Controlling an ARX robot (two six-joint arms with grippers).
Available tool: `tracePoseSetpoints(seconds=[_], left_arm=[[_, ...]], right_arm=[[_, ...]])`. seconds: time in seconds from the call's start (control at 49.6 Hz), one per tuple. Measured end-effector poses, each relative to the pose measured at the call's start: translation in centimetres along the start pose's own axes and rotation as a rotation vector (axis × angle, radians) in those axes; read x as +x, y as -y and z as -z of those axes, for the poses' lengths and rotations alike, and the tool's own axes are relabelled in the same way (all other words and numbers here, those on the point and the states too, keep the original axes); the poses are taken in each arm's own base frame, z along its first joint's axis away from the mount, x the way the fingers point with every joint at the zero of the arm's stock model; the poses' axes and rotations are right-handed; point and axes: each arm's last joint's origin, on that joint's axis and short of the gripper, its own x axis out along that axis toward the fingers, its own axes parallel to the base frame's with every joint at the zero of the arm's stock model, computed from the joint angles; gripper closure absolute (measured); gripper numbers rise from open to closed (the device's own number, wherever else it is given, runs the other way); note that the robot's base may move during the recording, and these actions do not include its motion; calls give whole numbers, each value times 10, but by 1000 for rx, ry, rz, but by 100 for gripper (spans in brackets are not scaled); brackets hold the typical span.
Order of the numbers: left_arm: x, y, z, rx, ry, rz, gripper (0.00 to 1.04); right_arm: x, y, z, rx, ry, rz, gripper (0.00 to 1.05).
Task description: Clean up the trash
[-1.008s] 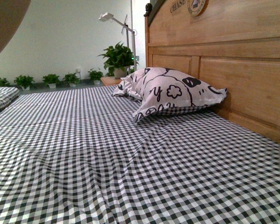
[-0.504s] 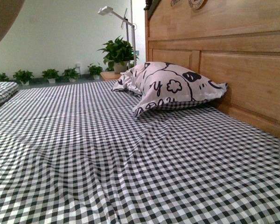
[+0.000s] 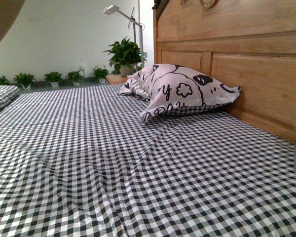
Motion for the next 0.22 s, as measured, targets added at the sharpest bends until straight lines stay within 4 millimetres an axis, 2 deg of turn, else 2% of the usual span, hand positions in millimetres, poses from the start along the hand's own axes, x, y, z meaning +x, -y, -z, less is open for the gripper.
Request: tracePoseSetpoints(seconds=[0.222], left_arm=[[0,0,0,0,0,0,77]], right_arm=[[0,0,0,0,0,0,86]])
